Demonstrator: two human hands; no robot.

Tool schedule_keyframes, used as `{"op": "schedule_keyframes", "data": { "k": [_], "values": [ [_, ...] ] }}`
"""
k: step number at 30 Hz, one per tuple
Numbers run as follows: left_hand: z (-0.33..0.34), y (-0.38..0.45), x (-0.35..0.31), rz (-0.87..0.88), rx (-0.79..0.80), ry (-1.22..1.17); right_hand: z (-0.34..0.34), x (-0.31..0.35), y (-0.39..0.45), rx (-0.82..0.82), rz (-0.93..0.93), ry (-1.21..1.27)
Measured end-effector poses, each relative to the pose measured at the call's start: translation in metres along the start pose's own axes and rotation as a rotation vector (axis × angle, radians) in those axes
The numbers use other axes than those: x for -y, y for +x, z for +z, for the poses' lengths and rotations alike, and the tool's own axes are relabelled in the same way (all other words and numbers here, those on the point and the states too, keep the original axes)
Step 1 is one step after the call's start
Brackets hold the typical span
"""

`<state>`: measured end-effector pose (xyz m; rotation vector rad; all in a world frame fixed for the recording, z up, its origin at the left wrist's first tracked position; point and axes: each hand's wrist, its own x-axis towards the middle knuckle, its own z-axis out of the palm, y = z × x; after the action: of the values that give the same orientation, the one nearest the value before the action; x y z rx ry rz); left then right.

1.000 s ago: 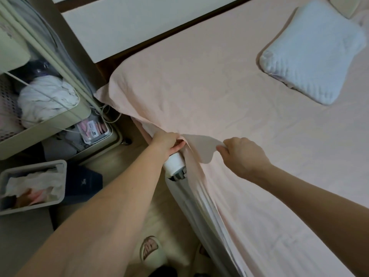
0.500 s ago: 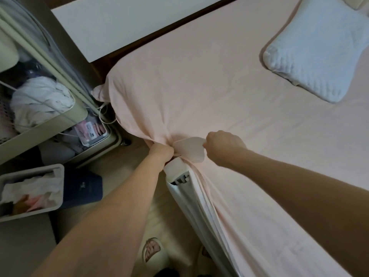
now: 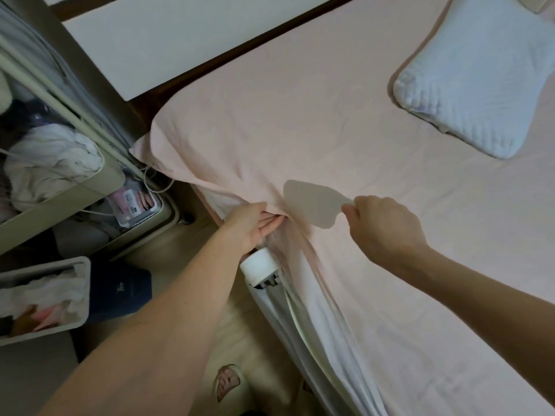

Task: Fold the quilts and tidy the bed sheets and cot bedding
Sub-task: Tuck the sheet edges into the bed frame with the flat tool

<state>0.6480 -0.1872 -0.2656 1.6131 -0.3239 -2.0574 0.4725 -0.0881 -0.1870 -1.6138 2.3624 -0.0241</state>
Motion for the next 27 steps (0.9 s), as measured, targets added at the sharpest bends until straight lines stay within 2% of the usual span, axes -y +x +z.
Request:
{"op": "schedule_keyframes", "data": {
  "k": [1,3,5,8,10,12,15,17,20,22,24,27],
  "values": [
    [-0.001,-0.001,-0.001,-0.009,-0.028,0.13,0.004,-0.003,-0.003,0.015,0.014,0.094],
    [-0.009,-0.002,0.002,0.042,-0.099,0.609,0.016,-0.001,-0.009,0.075,0.037,0.345],
    [-0.02,-0.005,0.01,0.127,-0.046,0.974,0.036,0.009,-0.015,0.13,0.05,0.485],
    [-0.031,-0.006,0.027,0.223,0.04,1.225,0.068,0.025,-0.021,0.157,0.121,0.621],
    [-0.031,-0.005,0.036,0.287,-0.028,1.16,0.082,0.033,-0.021,0.168,0.191,0.762],
    [-0.031,-0.002,0.04,0.281,-0.158,1.024,0.093,0.04,-0.021,0.185,0.214,0.847],
    [-0.034,0.005,0.04,0.24,-0.304,0.963,0.107,0.052,-0.026,0.196,0.229,0.843],
    [-0.035,0.007,0.036,0.249,-0.369,0.826,0.113,0.054,-0.027,0.169,0.266,0.811],
    [-0.023,0.008,0.025,0.273,-0.255,0.449,0.108,0.047,-0.021,0.086,0.276,0.827],
    [-0.013,0.007,0.019,0.222,-0.166,0.292,0.096,0.037,-0.017,0.108,0.258,0.842],
    [-0.017,0.008,0.019,0.227,-0.242,0.311,0.083,0.026,-0.016,0.158,0.222,0.878],
    [-0.038,0.006,0.02,0.253,-0.548,0.565,0.061,0.016,-0.018,0.147,0.129,0.825]
  ]
}}
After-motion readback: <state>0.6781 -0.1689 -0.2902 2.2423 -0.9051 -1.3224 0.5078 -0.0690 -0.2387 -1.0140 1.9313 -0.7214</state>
